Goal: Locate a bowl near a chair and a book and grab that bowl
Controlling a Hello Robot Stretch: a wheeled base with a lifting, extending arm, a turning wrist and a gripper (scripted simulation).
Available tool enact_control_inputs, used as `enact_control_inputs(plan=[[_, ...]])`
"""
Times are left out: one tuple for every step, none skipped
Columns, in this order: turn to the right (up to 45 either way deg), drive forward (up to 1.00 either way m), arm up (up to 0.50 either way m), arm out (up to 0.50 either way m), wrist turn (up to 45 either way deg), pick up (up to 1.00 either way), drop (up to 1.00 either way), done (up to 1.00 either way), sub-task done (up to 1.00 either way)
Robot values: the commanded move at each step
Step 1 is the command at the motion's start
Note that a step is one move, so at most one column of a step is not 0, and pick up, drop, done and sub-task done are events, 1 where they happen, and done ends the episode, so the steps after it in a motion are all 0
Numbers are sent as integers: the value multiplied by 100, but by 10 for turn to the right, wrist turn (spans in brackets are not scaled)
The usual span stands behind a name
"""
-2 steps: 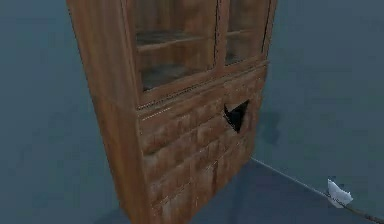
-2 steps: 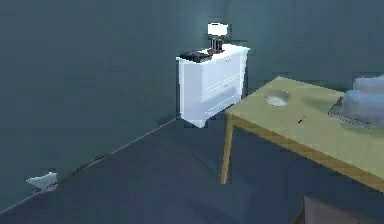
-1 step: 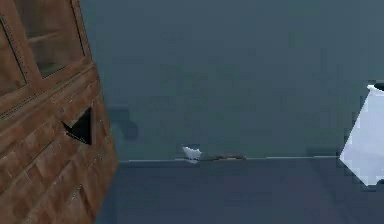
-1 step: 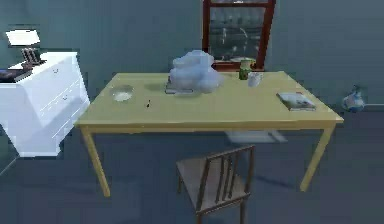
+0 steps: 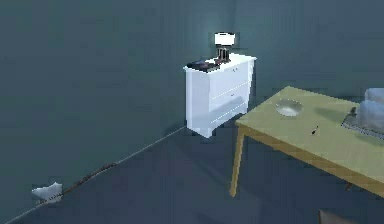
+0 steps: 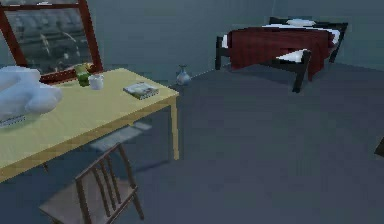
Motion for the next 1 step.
enact_control_inputs(plan=[[150, 0, 0, 0, 0, 0, 0, 0, 0]])
